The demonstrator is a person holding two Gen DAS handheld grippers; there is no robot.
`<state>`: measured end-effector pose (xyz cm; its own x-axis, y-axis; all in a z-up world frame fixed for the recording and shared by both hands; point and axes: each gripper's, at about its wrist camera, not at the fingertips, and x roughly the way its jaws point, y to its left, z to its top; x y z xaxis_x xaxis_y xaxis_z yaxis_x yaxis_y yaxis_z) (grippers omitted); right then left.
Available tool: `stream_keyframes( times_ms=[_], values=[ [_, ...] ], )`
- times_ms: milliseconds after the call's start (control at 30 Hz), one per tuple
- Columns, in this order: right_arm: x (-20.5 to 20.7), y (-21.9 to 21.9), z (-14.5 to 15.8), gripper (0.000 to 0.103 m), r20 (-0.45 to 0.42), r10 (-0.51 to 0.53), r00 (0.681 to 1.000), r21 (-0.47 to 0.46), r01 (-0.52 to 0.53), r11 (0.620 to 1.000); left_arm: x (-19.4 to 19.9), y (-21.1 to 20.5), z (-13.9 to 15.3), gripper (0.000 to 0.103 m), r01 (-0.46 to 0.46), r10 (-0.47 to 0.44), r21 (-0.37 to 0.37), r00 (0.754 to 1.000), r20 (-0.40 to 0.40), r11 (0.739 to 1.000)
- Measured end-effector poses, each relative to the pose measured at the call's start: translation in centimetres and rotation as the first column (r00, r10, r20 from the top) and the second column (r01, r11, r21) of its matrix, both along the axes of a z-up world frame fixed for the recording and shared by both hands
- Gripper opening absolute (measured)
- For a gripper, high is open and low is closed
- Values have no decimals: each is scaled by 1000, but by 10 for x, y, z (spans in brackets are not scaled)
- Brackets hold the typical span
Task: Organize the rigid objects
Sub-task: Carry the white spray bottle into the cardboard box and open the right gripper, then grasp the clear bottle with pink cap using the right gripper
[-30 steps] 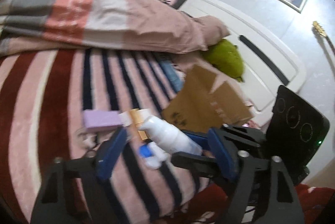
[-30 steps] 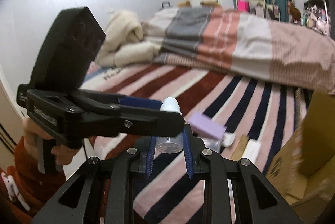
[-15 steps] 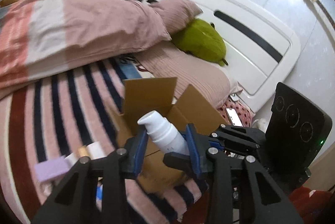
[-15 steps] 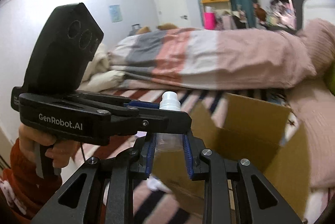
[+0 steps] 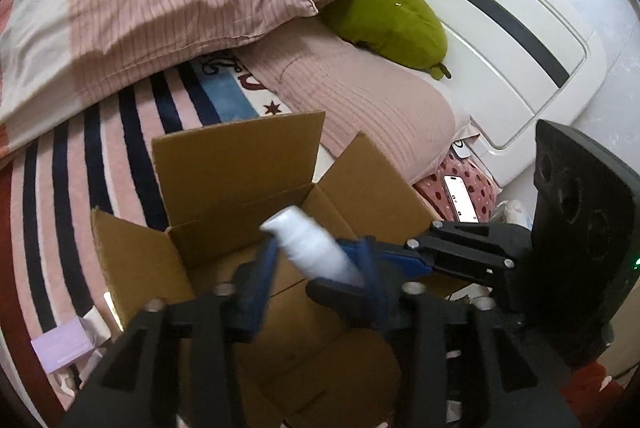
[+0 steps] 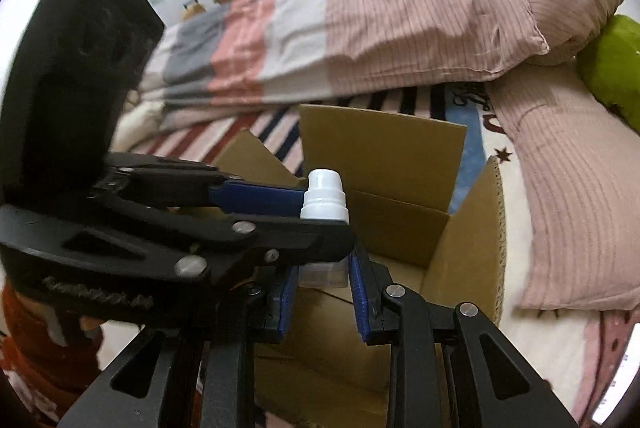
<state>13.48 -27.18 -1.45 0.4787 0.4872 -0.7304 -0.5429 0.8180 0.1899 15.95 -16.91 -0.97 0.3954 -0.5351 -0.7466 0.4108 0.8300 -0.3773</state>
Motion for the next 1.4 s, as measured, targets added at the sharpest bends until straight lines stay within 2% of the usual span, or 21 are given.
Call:
stream_keyframes(
  times_ms=[33,100,200,333,467,567,733,767,900,1000,1100,1300,1400],
  values=[
    [3,1,0,23,-1,-2,1000,-13,2,1000,-2,1,3,65,-6,5,9,1000,12,1000],
    [2,3,3,36,6,-4,1000,-16,4,1000,-10,7,11,72,-18,17,23,999,47,1000],
    [-6,9,9,38,30,18,999,-8,-17,1000,-22,26,25,74,-36,36,-6,997,72,999],
    [-27,30,22,38,72,80,994,17,-82,997,-45,63,44,80,-100,99,0,986,137,995],
    [-55,68,35,38,133,176,975,27,-181,983,-71,116,54,82,-196,192,6,962,197,980],
    [-76,106,34,38,149,268,952,26,-275,961,-92,162,51,83,-288,274,27,934,231,957],
    [-91,174,0,40,64,394,917,10,-396,918,-119,226,26,83,-403,386,31,893,233,915],
    [-90,185,-10,43,43,405,913,0,-405,914,-126,240,17,83,-425,407,34,884,229,905],
    [-71,215,-62,49,-27,375,926,-86,-376,922,-148,274,-15,83,-472,458,23,865,207,881],
    [-55,225,-97,58,-35,331,943,-182,-331,926,-158,288,-37,83,-492,481,24,859,178,870],
    [-40,224,-117,64,-47,298,953,-219,-301,928,-164,298,-59,83,-509,500,32,854,143,860],
    [-22,231,-142,64,-59,283,957,-260,-289,922,-165,303,-80,83,-514,510,28,855,98,857],
    [-13,235,-149,64,-79,293,953,-247,-303,920,-164,299,-81,83,-509,504,32,858,94,860]
  ],
)
